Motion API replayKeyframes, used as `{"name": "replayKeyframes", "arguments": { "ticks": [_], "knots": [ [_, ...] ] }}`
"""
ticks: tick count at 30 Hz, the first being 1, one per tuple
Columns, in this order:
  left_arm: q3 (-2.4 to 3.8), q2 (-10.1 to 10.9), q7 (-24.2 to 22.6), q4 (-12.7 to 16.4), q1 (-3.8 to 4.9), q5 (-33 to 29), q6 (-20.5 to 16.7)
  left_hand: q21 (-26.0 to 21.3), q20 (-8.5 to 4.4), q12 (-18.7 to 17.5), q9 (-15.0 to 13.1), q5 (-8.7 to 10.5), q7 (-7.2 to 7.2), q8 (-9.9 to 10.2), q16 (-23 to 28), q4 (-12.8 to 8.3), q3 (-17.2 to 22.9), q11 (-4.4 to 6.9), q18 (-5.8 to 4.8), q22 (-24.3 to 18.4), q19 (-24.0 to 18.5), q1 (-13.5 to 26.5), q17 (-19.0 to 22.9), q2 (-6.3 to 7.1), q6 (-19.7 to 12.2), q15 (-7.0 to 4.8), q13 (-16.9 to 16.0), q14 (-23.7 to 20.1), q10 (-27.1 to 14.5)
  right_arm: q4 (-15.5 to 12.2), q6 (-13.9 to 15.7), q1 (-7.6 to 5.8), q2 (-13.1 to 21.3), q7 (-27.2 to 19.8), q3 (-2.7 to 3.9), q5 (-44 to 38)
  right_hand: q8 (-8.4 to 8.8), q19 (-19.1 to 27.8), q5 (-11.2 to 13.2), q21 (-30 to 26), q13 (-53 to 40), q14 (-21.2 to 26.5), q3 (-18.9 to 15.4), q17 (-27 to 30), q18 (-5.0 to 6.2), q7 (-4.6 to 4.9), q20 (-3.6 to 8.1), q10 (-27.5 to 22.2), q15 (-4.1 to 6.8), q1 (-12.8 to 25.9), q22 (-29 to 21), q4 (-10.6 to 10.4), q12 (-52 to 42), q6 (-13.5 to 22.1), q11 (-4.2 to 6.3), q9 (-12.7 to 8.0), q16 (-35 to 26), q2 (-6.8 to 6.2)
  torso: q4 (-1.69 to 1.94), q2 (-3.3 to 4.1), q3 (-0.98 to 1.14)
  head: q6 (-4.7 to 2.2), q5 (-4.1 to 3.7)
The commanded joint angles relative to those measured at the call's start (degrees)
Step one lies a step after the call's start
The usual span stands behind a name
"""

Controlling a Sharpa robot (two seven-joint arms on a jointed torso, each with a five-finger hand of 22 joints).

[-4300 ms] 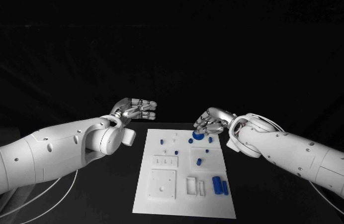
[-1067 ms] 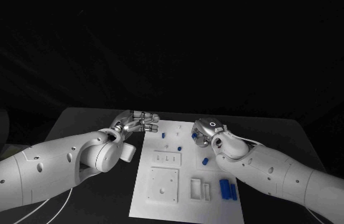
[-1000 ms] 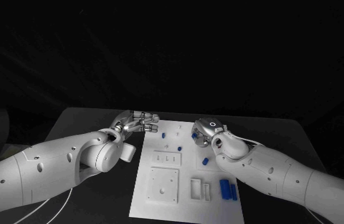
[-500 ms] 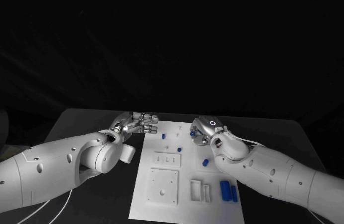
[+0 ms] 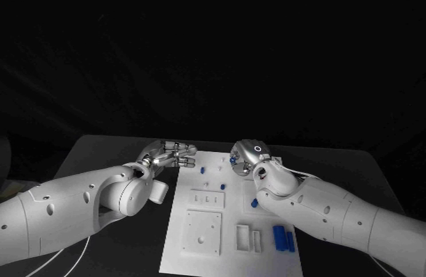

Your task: Assemble the parts on the task board

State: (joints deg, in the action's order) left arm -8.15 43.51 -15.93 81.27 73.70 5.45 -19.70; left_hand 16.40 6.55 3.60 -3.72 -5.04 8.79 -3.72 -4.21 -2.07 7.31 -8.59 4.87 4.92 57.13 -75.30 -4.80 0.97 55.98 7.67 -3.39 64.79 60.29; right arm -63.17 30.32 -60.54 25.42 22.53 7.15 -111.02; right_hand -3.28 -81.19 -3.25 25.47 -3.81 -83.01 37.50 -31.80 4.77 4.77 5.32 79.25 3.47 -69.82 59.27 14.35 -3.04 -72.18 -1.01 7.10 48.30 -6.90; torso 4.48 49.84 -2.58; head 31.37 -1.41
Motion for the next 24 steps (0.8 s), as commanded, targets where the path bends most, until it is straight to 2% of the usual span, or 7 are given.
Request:
{"name": "replayKeyframes", "arguments": {
  "ticks": [1, 6, 9, 13, 21, 24],
  "knots": [
    [0.04, -0.26, -0.11, -0.01, 0.07, -0.41, 0.56, 0.22, 0.08, -0.09, -0.03, -0.17, 0.34, 0.13, -0.21, -0.37, -0.10, -0.14, 0.81, -0.05, 0.06, -0.18, -0.07, -0.06, -0.03, -0.18, -0.08, -0.28, -0.43, 0.89, 1.47, -0.04, -0.76, 0.81, 0.01, -0.73, -0.39, -0.52, -0.37, -0.20, -0.01, -0.12, 0.20, -0.07, 0.94, -0.68, -0.05, 0.79, 0.43, -0.27, 0.05, -0.01, -0.37, -1.02, 0.46, 1.09, -0.30, 0.74, 0.08, 0.09, 0.02, 0.01, -0.10],
    [0.05, -0.53, -0.11, -0.22, 0.07, -0.36, 0.64, 0.27, 0.09, -0.09, -0.03, -0.17, 0.36, 0.12, -0.19, -0.47, -0.06, -0.15, 0.81, -0.10, 0.02, -0.18, -0.06, -0.08, -0.05, -0.17, -0.08, -0.32, -0.43, 2.61, 1.78, -0.07, -2.20, 0.51, 0.02, -0.44, -0.39, -0.80, -0.56, -0.85, 0.00, -0.11, 0.18, -0.05, 0.96, -0.68, 0.00, 0.76, 0.49, -0.16, 0.69, 0.17, -0.37, -1.03, 0.46, 1.08, -0.35, 0.79, 0.01, 0.13, 0.01, 0.04, -0.05],
    [0.05, -0.69, -0.12, -0.33, 0.07, -0.33, 0.69, 0.27, 0.09, -0.09, -0.03, -0.17, 0.36, 0.12, -0.19, -0.47, -0.06, -0.15, 0.81, -0.10, 0.02, -0.18, -0.06, -0.08, -0.05, -0.17, -0.08, -0.32, -0.43, 3.46, 1.96, -0.07, -2.89, 0.31, 0.02, -0.30, -0.39, -0.80, -0.56, -0.85, 0.00, -0.11, 0.18, -0.05, 0.96, -0.68, 0.00, 0.76, 0.49, -0.16, 0.69, 0.17, -0.37, -1.03, 0.46, 1.08, -0.35, 0.79, 0.12, 0.21, -0.02, 0.00, -0.08],
    [0.05, -0.76, -0.12, -0.27, 0.07, -0.25, 0.69, 0.27, 0.09, -0.09, -0.03, -0.17, 0.36, 0.12, -0.19, -0.47, -0.06, -0.15, 0.81, -0.10, 0.02, -0.18, -0.06, -0.08, -0.05, -0.17, -0.08, -0.32, -0.43, 3.97, 2.27, -0.09, -3.51, 0.04, 0.03, -0.14, -0.39, -0.85, -0.66, -1.04, 0.00, -0.12, 0.14, -0.05, 0.97, -0.67, 0.00, 0.75, 0.49, -0.18, 0.86, 0.16, -0.38, -1.01, 0.46, 1.07, -0.36, 0.81, 0.00, 0.24, -0.03, -0.02, 0.06],
    [0.06, -0.86, -0.12, -0.20, 0.08, -0.15, 0.72, 0.27, 0.09, -0.09, -0.03, -0.17, 0.36, 0.12, -0.19, -0.47, -0.06, -0.15, 0.81, -0.10, 0.02, -0.18, -0.06, -0.08, -0.05, -0.17, -0.08, -0.32, -0.43, 4.81, 2.55, -0.36, -4.41, -0.46, 0.03, 0.14, -0.39, -0.94, -0.70, -1.28, 0.00, -0.11, 0.07, -0.04, 0.96, -0.67, 0.00, 0.74, 0.50, -0.21, 1.12, 0.16, -0.37, -1.03, 0.45, 1.05, -0.37, 0.79, 0.16, 0.46, -0.18, -0.14, -0.06],
    [0.07, -0.90, -0.12, -0.18, 0.08, -0.13, 0.71, 0.27, 0.09, -0.09, -0.03, -0.17, 0.36, 0.12, -0.19, -0.47, -0.06, -0.15, 0.81, -0.10, 0.02, -0.18, -0.06, -0.08, -0.05, -0.17, -0.08, -0.32, -0.43, 5.71, 2.74, -0.46, -4.93, -0.87, 0.03, 0.41, -0.39, -0.94, -0.70, -1.28, 0.00, -0.11, 0.07, -0.04, 0.96, -0.67, 0.00, 0.74, 0.50, -0.21, 1.12, 0.16, -0.37, -1.03, 0.45, 1.05, -0.37, 0.79, 0.17, 0.47, -0.17, -0.06, 0.00]
  ]
}}
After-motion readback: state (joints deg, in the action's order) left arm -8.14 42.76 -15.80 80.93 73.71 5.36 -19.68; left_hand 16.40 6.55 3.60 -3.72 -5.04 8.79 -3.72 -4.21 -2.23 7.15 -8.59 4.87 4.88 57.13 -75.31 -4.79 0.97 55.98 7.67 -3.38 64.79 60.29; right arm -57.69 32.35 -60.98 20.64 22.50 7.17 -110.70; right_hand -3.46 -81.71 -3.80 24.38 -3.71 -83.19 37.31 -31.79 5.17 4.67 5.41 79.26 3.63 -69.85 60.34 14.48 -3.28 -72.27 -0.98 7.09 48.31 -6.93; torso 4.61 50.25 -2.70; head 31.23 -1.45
